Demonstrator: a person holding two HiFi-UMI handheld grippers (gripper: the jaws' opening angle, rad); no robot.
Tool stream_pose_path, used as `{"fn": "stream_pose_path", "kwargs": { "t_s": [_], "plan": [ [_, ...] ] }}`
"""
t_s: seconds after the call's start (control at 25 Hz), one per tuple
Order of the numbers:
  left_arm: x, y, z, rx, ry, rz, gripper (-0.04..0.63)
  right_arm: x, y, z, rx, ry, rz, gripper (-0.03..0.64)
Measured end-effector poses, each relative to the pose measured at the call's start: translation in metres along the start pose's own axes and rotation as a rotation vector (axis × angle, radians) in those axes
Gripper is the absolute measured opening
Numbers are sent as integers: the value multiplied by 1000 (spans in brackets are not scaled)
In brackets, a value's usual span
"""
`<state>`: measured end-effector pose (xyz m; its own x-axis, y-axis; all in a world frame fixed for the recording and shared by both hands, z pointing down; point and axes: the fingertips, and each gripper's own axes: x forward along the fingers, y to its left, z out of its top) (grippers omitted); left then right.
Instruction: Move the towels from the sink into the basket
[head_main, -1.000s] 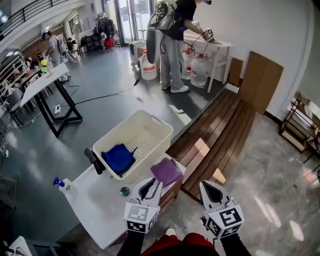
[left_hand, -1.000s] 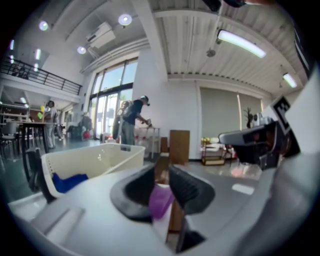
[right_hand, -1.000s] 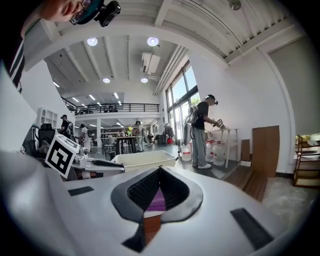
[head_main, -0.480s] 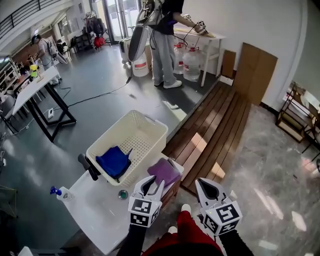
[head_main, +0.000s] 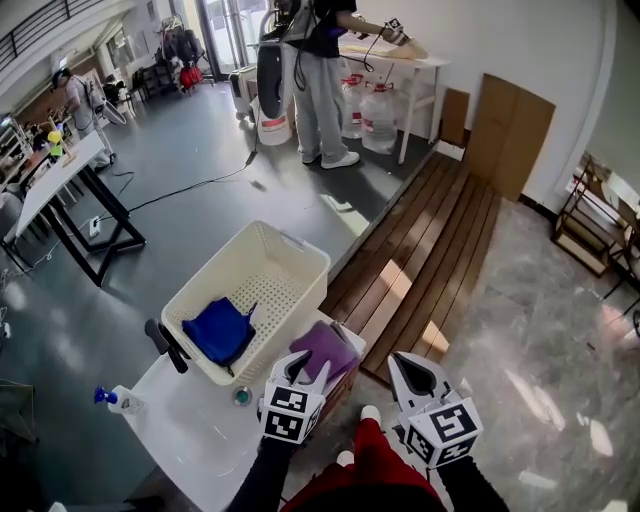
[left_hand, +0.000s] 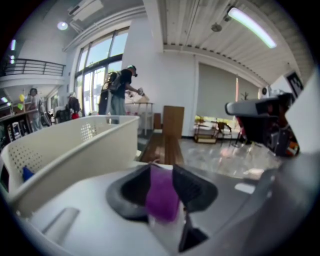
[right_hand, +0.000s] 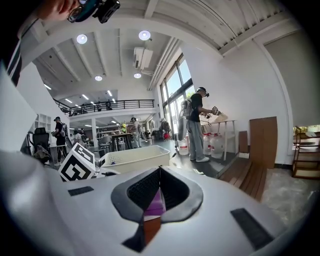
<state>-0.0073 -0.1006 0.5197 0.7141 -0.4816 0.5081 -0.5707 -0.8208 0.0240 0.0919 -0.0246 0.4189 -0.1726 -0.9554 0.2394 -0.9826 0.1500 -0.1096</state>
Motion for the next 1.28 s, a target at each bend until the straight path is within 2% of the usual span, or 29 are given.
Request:
{"fn": "stream_pose_path", "kwargs": {
  "t_s": [0.28, 0.84, 1.28],
  "plan": [
    [25, 4, -13, -18, 102, -20, 146, 15, -9, -5, 8, 23, 6, 8],
    [61, 3, -41, -39, 278, -67, 207, 41, -27, -8, 20, 46, 36, 8],
    [74, -4, -53, 22, 382, -67, 212, 55, -41, -10, 37, 64, 43, 8]
  ]
}}
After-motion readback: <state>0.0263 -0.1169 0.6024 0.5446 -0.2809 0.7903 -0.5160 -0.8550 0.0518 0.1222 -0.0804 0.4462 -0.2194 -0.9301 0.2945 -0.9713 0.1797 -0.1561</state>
